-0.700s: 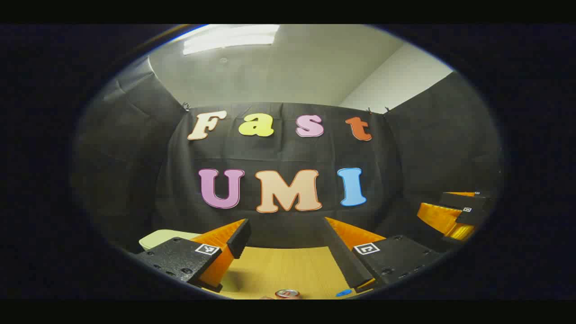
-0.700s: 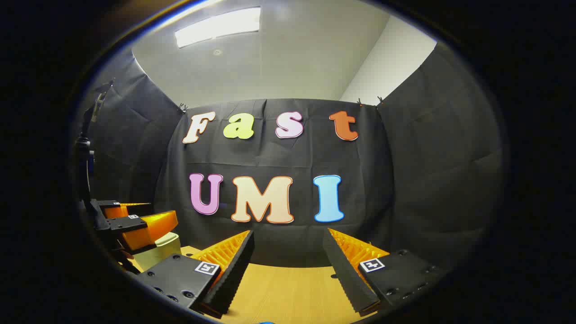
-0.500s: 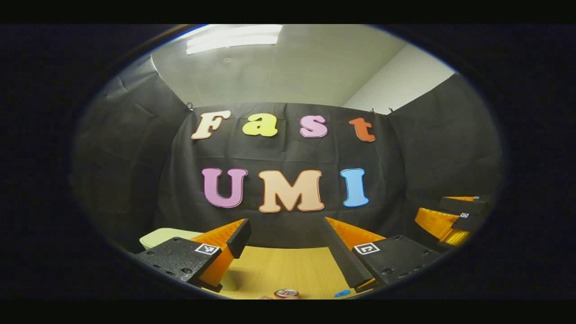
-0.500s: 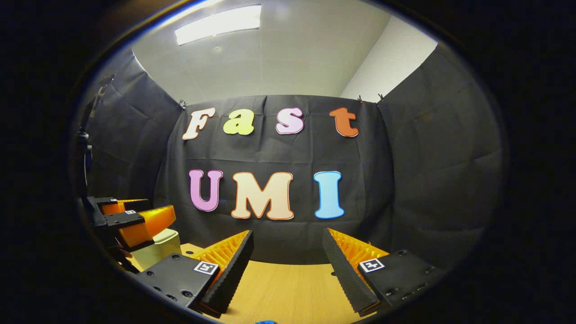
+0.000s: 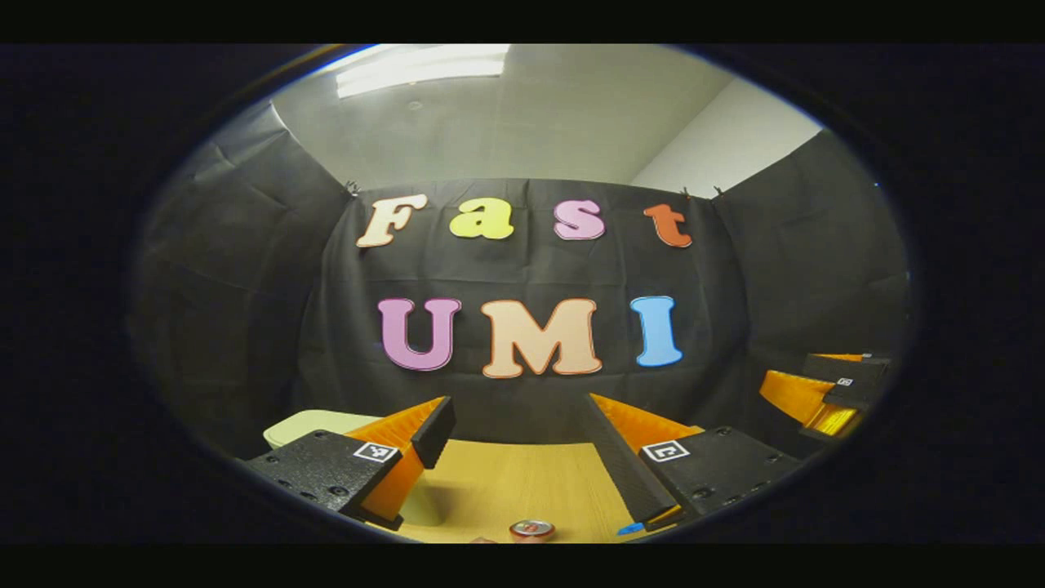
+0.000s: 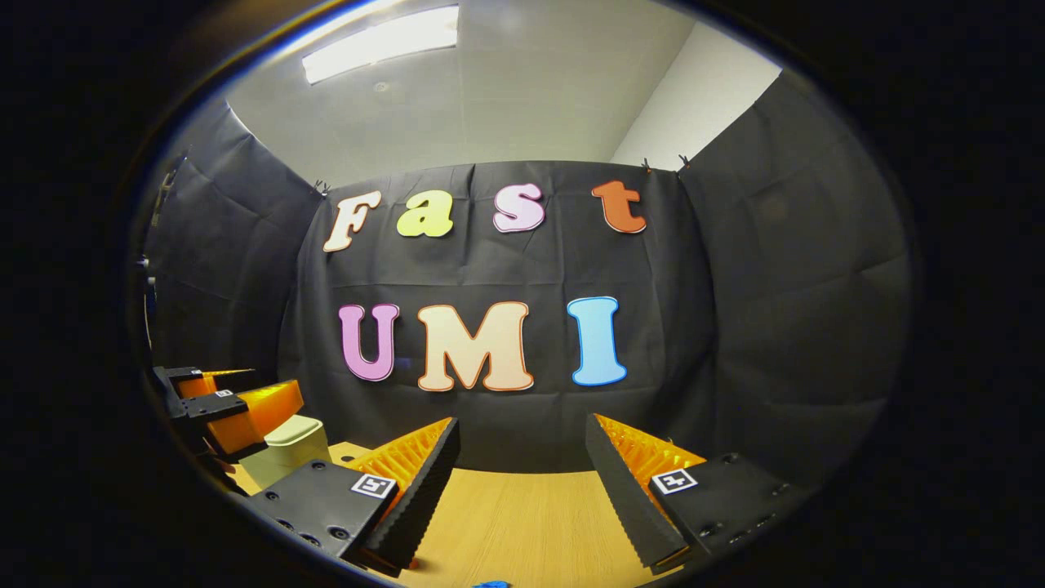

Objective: Press the lid of the desktop garbage bin to open it, pick up the crumpled paper on the desktop and throw it into the bin, then pick up the pop can on the desktop and drop it into the bin, and finally close the garbage bin lid.

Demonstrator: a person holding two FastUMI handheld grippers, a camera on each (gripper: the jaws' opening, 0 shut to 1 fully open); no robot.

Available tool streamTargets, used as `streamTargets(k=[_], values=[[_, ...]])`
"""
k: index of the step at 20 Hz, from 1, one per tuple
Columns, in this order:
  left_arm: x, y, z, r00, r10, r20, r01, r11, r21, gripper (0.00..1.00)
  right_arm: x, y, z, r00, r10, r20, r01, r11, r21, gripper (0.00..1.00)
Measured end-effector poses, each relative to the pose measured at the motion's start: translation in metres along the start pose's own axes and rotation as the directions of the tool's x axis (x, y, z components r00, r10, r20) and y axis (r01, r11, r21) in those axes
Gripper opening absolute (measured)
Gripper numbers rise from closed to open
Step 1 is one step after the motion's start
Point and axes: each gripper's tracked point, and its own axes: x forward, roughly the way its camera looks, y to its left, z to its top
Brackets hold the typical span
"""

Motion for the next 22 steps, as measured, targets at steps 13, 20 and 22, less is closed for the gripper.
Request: streamTargets(k=[13, 20, 22], values=[[0.001, 0.005, 0.011, 0.999, -0.004, 0.039, 0.002, 0.999, 0.050, 0.44, -0.004, 0.007, -0.005, 1.000, 0.026, -0.014, -0.027, 0.999, -0.027, 0.97], [-0.001, 0.010, -0.004, 0.999, -0.033, -0.025, 0.035, 0.998, 0.046, 0.00, -0.006, 0.025, -0.007, 0.998, 0.055, -0.013, -0.056, 0.998, -0.035, 0.97], [0.000, 0.019, -0.007, 0.999, -0.026, -0.035, 0.028, 0.999, 0.043, 0.00, -0.005, 0.029, -0.007, 0.998, 0.057, -0.013, -0.058, 0.998, -0.038, 0.97]])
